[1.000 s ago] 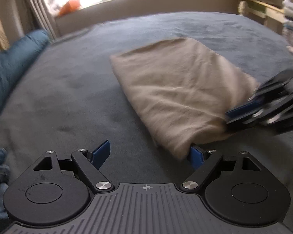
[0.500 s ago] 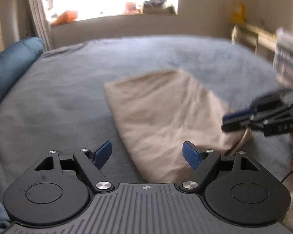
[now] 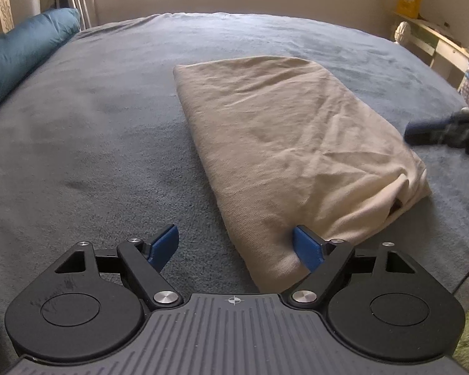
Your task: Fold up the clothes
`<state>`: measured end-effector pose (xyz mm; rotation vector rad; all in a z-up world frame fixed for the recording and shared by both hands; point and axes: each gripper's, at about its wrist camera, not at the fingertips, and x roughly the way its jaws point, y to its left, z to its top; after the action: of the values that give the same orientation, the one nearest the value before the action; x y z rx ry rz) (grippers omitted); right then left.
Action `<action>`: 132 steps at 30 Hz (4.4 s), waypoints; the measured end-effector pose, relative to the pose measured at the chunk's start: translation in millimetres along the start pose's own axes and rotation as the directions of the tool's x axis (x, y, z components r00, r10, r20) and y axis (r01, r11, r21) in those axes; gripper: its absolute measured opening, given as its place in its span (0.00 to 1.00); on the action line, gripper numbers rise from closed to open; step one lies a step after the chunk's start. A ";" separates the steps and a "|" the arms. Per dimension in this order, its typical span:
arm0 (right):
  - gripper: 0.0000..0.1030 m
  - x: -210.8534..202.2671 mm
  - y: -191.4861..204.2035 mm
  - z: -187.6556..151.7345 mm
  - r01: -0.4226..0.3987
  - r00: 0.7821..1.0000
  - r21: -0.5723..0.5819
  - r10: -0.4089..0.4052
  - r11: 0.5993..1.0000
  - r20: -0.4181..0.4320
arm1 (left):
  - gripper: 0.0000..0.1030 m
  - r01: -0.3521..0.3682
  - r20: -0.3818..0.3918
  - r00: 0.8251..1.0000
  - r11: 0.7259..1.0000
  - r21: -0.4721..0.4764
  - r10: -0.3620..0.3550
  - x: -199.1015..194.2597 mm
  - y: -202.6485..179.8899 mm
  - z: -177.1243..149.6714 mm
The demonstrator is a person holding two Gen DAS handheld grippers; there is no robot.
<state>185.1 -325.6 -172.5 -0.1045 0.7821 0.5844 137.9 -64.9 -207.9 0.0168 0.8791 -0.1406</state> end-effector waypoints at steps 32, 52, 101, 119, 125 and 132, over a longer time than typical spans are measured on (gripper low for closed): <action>0.21 -27.0 -57.2 -41.9 -0.067 0.996 0.542 0.089 0.838 -0.015 | 0.82 -0.003 -0.013 1.000 0.998 -0.069 0.002 0.1 6.0 -3.5; 0.00 31.9 -130.1 -143.9 -0.475 0.847 0.839 0.396 0.265 0.354 | 0.84 0.034 -0.034 0.999 0.991 -0.131 -0.039 4.5 12.8 -5.0; 0.01 -22.6 -11.7 -23.8 -0.280 0.959 0.022 0.279 0.960 0.041 | 0.50 -0.047 0.122 0.990 0.673 0.738 -0.064 -2.0 -115.2 -13.1; 0.01 -4.7 3.9 -25.5 -0.276 0.961 0.035 0.275 0.961 0.010 | 0.11 -0.067 0.203 0.977 0.792 0.607 -0.072 -13.4 -107.2 -0.4; 0.00 5.4 2.5 -27.8 -0.232 0.973 0.145 0.227 0.962 0.049 | 0.06 -0.055 0.206 0.975 0.800 0.597 -0.087 -17.3 -105.9 -3.2; 0.00 22.0 -18.1 -47.3 -0.336 0.941 0.435 0.286 0.835 0.179 | 0.05 -0.009 0.166 0.979 0.788 0.616 -0.119 -16.5 -109.8 -10.3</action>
<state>177.1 -344.8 -223.7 0.5017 0.8205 0.6910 105.4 -171.1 -197.0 0.5850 0.6011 -0.4765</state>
